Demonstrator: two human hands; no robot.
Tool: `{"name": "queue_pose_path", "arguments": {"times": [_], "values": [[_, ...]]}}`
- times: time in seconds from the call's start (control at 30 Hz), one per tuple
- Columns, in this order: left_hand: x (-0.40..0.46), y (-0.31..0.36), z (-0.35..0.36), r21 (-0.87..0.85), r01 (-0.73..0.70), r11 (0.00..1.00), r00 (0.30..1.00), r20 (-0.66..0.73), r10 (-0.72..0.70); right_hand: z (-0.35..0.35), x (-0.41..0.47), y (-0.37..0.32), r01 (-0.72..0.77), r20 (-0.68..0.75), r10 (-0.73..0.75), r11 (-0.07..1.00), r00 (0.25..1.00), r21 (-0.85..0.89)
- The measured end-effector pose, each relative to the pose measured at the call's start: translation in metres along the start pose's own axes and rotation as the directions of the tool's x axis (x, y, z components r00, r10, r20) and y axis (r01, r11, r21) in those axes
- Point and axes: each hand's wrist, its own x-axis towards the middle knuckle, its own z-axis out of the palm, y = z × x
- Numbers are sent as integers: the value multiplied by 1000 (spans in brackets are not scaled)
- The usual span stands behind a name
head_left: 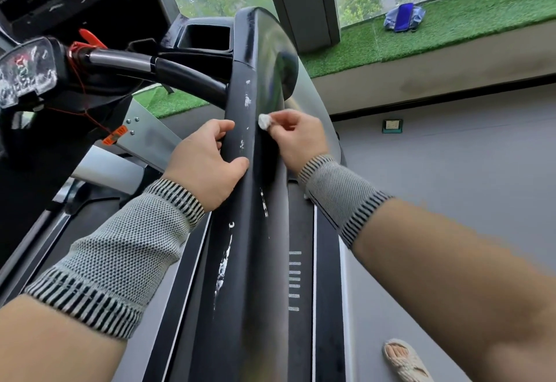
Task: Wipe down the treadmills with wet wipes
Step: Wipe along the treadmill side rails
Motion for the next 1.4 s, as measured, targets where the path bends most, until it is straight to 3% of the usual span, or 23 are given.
{"name": "queue_pose_path", "arguments": {"times": [0.13,0.33,0.57,0.8,1.03,1.23,1.4], "values": [[0,0,1,-12,0,1000,1000,-8,0,3,15,1,-8,-25,9,1000,1000,22],[0,-2,3,-39,0,999,1000,-4,0,-29,-87,1,157,138,-155,988,978,-2],[-6,1,-1,-64,14,998,1000,-5,-15,-8,-37,-7,93,39,-94,995,995,28],[-17,-4,-2,-63,10,998,1000,25,-8,-32,-104,9,164,148,-169,985,974,45],[-17,-1,-2,-67,24,997,999,32,-22,-16,-34,18,-17,7,17,998,1000,58],[-17,-2,-1,-73,28,997,999,21,-27,-28,-92,56,-166,84,157,980,984,110],[-18,-2,-1,-76,33,997,999,20,-32,-17,-40,57,-197,36,195,976,980,94]]}}
